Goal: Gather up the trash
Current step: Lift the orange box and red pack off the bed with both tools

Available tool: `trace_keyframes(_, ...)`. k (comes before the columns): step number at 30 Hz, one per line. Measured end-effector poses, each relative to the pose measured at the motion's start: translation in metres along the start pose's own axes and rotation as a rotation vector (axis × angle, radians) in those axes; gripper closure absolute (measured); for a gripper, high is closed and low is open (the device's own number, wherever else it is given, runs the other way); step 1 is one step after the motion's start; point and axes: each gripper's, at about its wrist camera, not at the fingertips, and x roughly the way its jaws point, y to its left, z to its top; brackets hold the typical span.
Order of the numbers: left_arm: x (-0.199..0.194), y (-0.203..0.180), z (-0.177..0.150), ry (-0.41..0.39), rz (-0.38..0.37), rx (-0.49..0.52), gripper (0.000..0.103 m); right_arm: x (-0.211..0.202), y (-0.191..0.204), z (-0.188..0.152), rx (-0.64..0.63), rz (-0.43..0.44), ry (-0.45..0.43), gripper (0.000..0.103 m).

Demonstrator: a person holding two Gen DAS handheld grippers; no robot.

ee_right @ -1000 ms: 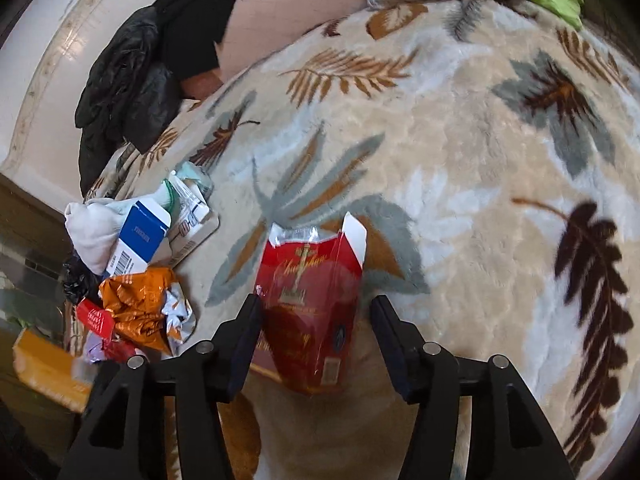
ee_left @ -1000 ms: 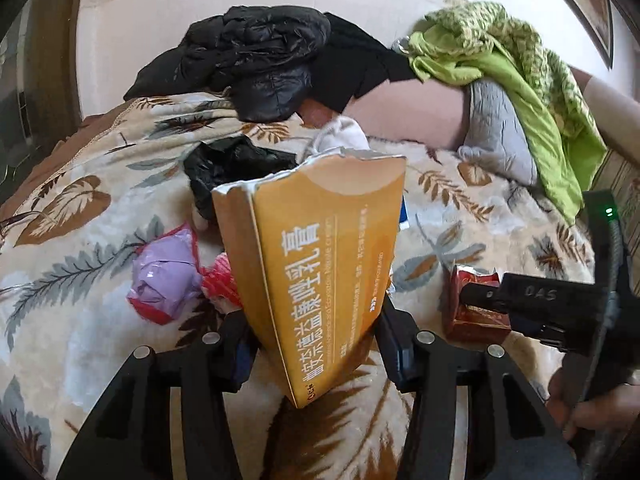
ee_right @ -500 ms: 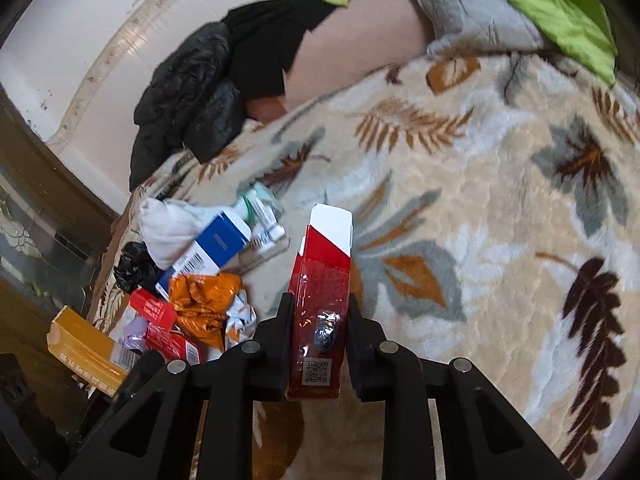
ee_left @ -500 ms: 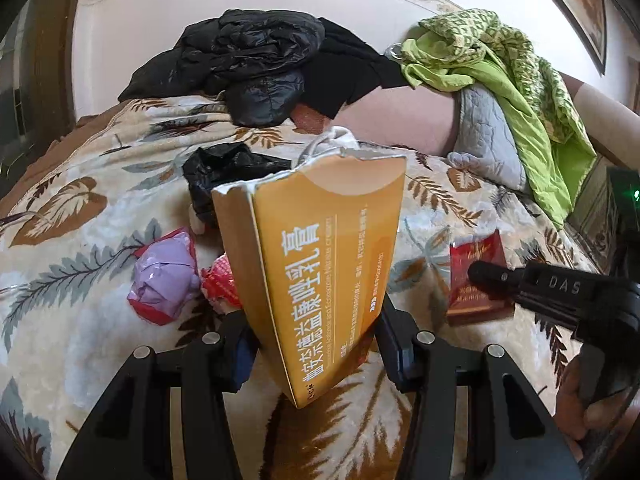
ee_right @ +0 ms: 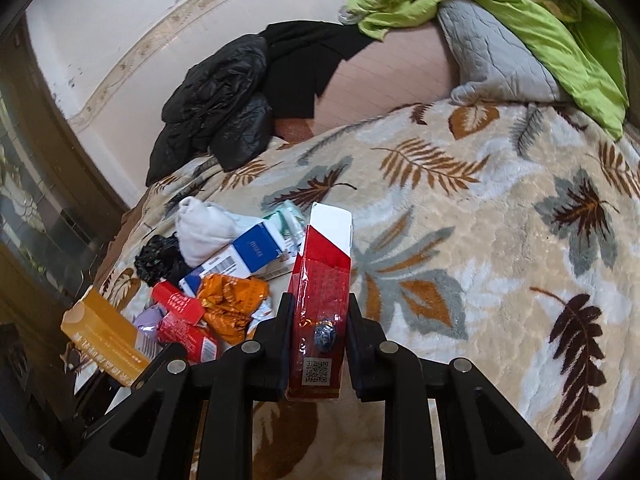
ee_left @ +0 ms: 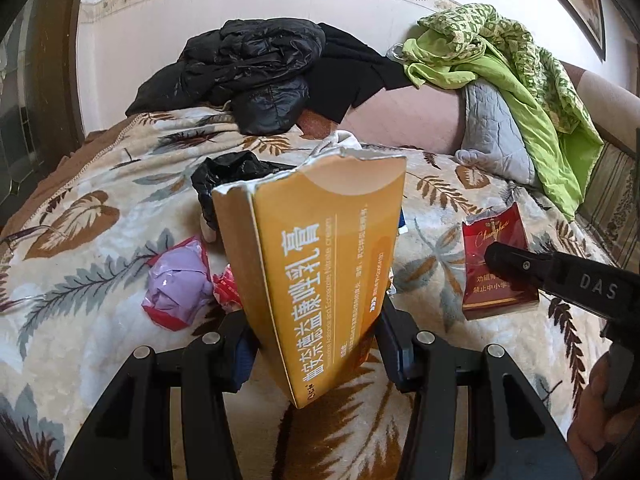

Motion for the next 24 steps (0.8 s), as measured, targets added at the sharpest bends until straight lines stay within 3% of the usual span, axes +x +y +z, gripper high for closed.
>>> trace_keyframes(9, -0.018, 0.005, -0.005, -0.03, 0.059, 0.024, 0.053, -0.022, 0.028, -0.015, -0.087, 0.015, -0.051, 0.078)
trace_keyframes(24, -0.049, 0.011, -0.011, -0.085, 0.129, 0.069, 0.053, -0.044, 0.035, -0.038, -0.079, 0.015, -0.05, 0.078)
